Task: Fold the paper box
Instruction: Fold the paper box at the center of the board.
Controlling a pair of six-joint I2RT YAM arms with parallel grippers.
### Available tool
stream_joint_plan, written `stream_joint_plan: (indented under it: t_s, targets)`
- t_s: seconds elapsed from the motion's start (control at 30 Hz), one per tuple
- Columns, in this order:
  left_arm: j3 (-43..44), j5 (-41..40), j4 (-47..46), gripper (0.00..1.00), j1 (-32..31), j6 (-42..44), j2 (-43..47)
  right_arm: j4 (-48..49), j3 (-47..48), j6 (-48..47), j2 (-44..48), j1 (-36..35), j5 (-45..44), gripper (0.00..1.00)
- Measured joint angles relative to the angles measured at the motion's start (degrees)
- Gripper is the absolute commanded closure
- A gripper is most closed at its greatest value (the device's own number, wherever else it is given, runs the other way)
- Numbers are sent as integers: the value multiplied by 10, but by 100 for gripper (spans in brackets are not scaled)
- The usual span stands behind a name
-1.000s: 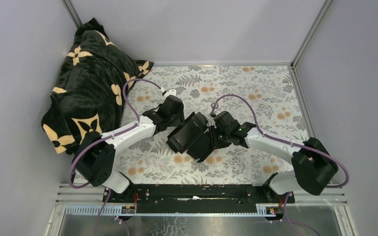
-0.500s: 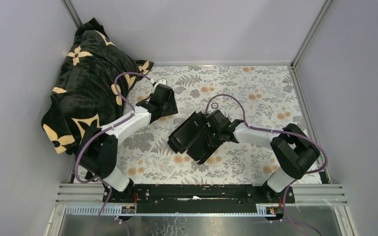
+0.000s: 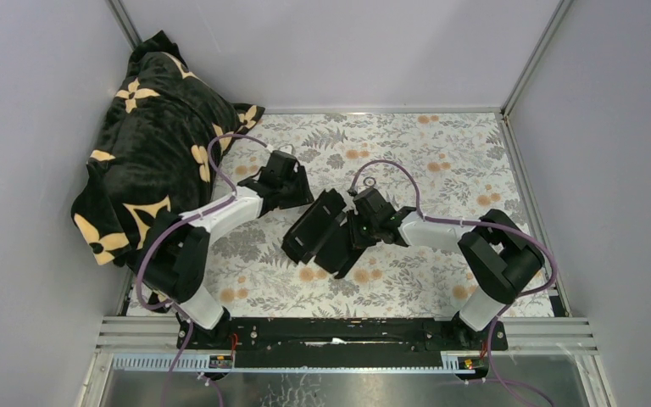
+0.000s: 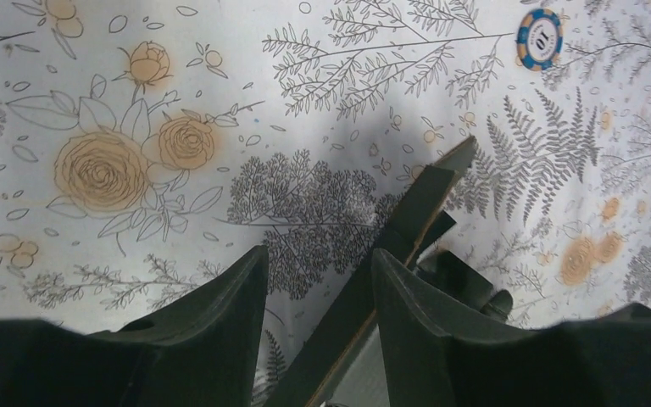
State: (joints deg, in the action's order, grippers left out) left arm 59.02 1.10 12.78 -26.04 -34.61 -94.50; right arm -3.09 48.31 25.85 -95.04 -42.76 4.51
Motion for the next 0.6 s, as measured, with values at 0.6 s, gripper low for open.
stream_joint_plan:
  t_s: [0.6]
  targets:
    - [-105, 19, -27, 46, 0, -18, 96, 60, 0, 11, -23, 0, 26, 71]
